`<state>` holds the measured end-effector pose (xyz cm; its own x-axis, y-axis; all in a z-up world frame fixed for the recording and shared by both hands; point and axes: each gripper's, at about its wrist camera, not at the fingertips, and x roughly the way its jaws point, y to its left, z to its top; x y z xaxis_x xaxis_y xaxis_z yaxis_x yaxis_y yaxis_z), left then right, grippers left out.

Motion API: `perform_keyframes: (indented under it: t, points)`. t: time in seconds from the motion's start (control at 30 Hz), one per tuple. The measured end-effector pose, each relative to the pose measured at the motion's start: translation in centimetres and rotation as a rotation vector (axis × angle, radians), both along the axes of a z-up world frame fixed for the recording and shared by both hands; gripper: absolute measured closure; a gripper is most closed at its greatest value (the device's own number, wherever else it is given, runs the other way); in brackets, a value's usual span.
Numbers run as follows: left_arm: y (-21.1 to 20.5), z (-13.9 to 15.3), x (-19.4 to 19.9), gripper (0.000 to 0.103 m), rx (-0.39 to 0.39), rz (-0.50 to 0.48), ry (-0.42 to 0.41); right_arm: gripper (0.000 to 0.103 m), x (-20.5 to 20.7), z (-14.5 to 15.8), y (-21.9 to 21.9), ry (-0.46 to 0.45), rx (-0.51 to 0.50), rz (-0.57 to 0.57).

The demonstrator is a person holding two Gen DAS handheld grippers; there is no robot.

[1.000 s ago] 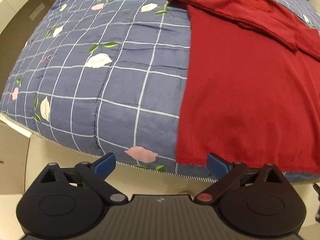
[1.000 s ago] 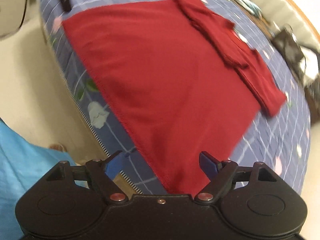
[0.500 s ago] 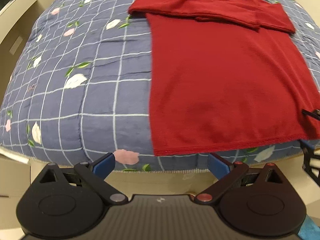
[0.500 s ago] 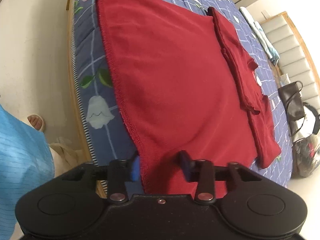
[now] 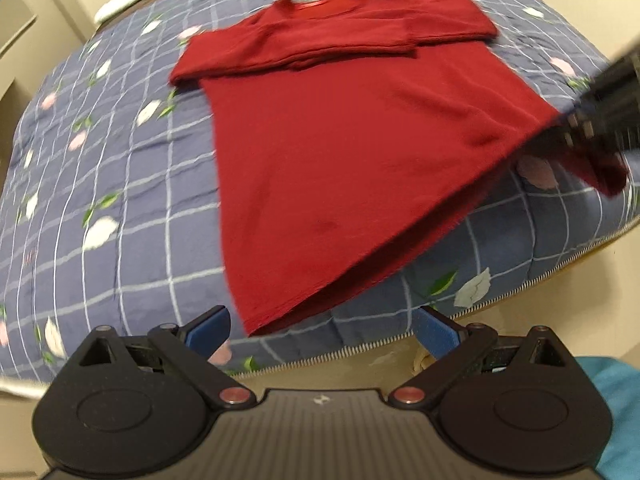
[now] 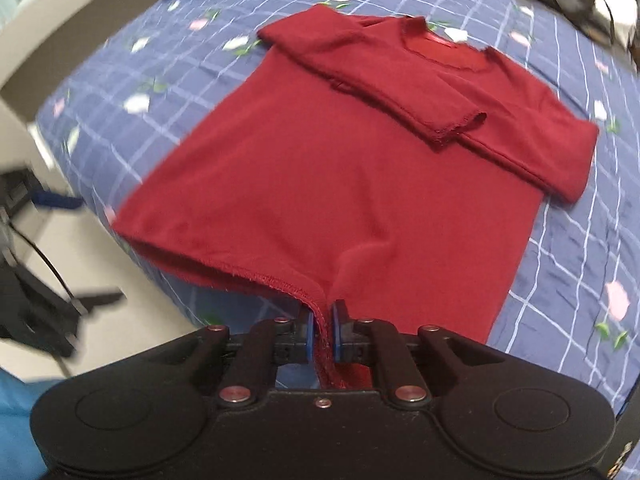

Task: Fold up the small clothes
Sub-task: 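Grasp the shirt hem with the right tool while the left tool grasps the hem too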

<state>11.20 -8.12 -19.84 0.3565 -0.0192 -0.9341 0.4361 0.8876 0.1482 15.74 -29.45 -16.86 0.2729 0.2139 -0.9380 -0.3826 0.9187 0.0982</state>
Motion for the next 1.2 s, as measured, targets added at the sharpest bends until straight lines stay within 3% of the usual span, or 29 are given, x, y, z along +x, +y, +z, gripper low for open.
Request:
perform_keyframes:
  t: [0.2, 0.33, 0.43, 0.53, 0.6, 0.63, 0.7, 0.8, 0.93, 1.2]
  points:
    - [-3.4, -1.9, 1.1, 0.003, 0.155, -0.097, -0.076, 0.094, 1.2, 2.1, -0.8, 0.05, 0.065, -0.06]
    - [-4.6, -3.5, 2.3, 0.006, 0.169, -0.125, -0.049, 0.094, 2.1, 3.4, -0.8, 0.065, 0.109, -0.084]
    - [-4.7, -4.3, 2.9, 0.015, 0.205, -0.127, -0.044, 0.094, 2.6, 4.3, -0.7, 0.054, 0.114, -0.064]
    - [-3.7, -4.6, 3.6, 0.036, 0.236, -0.101, -0.047, 0.094, 2.7, 4.4, -0.8, 0.047, 0.102, -0.038]
    - [-2.6, -4.5, 4.1, 0.059, 0.243, -0.083, -0.059, 0.094, 2.5, 4.2, -0.8, 0.048, 0.091, -0.018]
    - [-2.0, -4.4, 4.4, 0.064, 0.245, -0.076, -0.062, 0.094, 2.4, 4.0, -0.8, 0.051, 0.086, -0.011]
    - [-0.7, -4.1, 5.0, 0.082, 0.237, -0.067, -0.068, 0.094, 2.0, 3.6, -0.7, 0.053, 0.073, 0.004]
    - [0.8, -3.2, 6.3, 0.096, 0.195, -0.079, -0.063, 0.094, 1.3, 2.8, -0.5, 0.056, 0.049, 0.022]
    - [1.2, -1.3, 7.8, 0.098, 0.144, -0.133, -0.075, 0.094, 0.4, 1.8, -0.5, 0.055, 0.025, 0.025]
    - [0.2, 0.5, 13.2, 0.098, 0.055, -0.111, 0.06, 0.086, -0.4, 0.0, -0.5, 0.038, -0.019, -0.009]
